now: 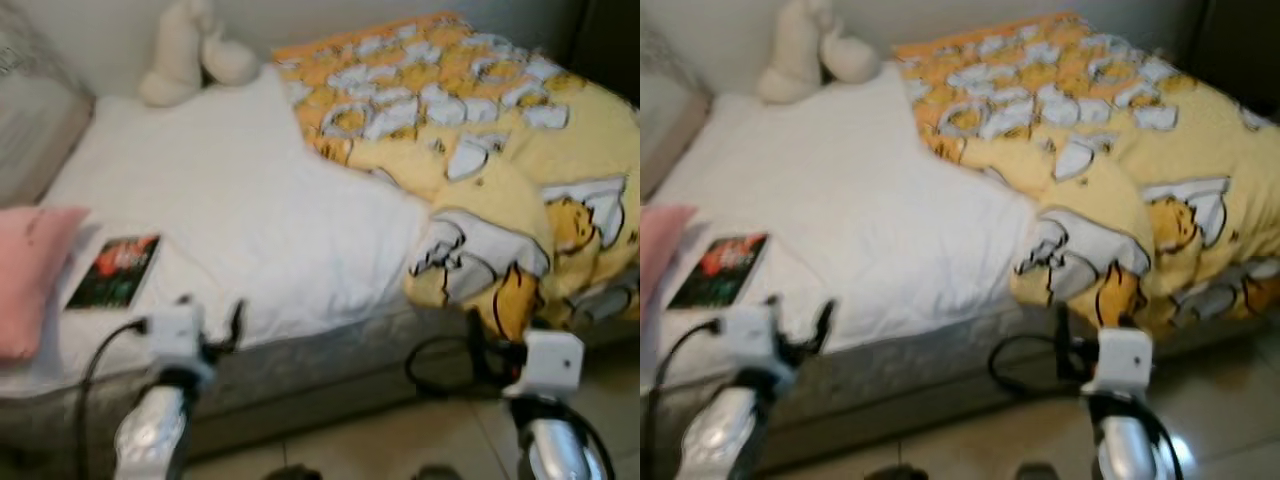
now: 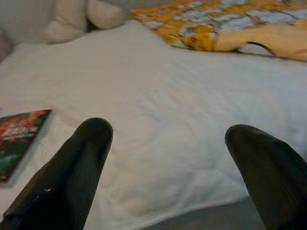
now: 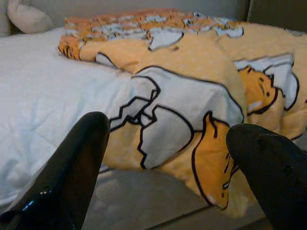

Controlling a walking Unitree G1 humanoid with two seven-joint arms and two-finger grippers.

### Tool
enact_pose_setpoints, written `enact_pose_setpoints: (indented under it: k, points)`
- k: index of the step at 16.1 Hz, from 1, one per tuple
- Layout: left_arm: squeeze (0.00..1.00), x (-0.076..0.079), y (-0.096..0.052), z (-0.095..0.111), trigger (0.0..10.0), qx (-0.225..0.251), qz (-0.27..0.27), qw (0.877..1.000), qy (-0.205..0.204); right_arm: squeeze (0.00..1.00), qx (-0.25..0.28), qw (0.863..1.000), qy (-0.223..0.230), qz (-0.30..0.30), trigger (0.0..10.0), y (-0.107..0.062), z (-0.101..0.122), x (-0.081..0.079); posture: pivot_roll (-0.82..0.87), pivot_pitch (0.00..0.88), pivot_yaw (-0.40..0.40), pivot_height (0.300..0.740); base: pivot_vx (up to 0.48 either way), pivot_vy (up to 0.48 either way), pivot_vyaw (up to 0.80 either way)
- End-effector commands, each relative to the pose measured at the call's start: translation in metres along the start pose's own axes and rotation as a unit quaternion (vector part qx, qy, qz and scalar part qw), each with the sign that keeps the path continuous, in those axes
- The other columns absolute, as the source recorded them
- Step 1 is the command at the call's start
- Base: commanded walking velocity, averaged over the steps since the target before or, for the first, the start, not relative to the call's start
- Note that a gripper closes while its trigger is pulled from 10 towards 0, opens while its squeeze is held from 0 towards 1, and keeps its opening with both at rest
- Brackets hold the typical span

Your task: Clean up the room

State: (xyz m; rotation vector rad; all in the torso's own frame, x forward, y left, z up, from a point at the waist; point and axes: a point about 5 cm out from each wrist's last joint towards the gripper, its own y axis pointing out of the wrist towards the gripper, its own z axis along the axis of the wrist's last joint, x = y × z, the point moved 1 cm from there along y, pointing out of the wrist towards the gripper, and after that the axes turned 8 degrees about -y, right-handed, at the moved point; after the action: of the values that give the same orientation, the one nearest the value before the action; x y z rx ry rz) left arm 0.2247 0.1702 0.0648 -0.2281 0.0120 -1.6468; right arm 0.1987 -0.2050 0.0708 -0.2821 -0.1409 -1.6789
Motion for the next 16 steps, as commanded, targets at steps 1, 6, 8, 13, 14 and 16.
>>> enact_pose_setpoints:
  k: [1,6,8,13,14,16]
  points:
    - [0.0,-0.005,0.005,0.005,10.0,0.0,-0.002,1.0,0.007,0.29,0.001,1.0,-0.007,0.0,10.0,0.002,-0.002,-0.002,-0.23,0.0,0.205,0.732,0.0,-0.48,0.0]
    - [0.0,-0.001,0.017,0.005,10.0,-0.003,-0.016,1.0,-0.004,0.31,0.008,1.0,-0.025,0.003,10.0,0.012,-0.003,0.002,-0.25,0.0,0.209,0.732,0.0,-0.376,-0.76]
    - [0.0,-0.002,0.023,0.003,10.0,-0.006,-0.002,1.0,-0.002,0.28,-0.001,0.999,-0.029,0.041,10.0,0.018,-0.006,-0.007,-0.25,0.0,0.204,0.732,0.0,0.0,-0.7]
    - [0.0,-0.006,0.028,-0.011,10.0,-0.036,0.039,0.995,-0.085,0.25,0.01,0.995,-0.03,0.095,10.0,0.03,0.002,-0.022,-0.25,0.0,0.182,0.732,0.0,0.0,0.0]
    - [0.0,-0.004,0.027,-0.015,10.0,-0.04,0.041,0.994,-0.088,0.26,0.013,0.994,-0.037,0.101,10.0,0.034,0.004,-0.021,-0.25,0.0,0.17,0.732,0.0,0.0,0.0]
    - [0.0,-0.004,0.022,-0.02,10.0,-0.04,0.049,0.995,-0.073,0.31,0.018,0.993,-0.043,0.107,10.0,0.04,0.007,-0.015,-0.25,0.0,0.138,0.732,0.0,0.0,0.47]
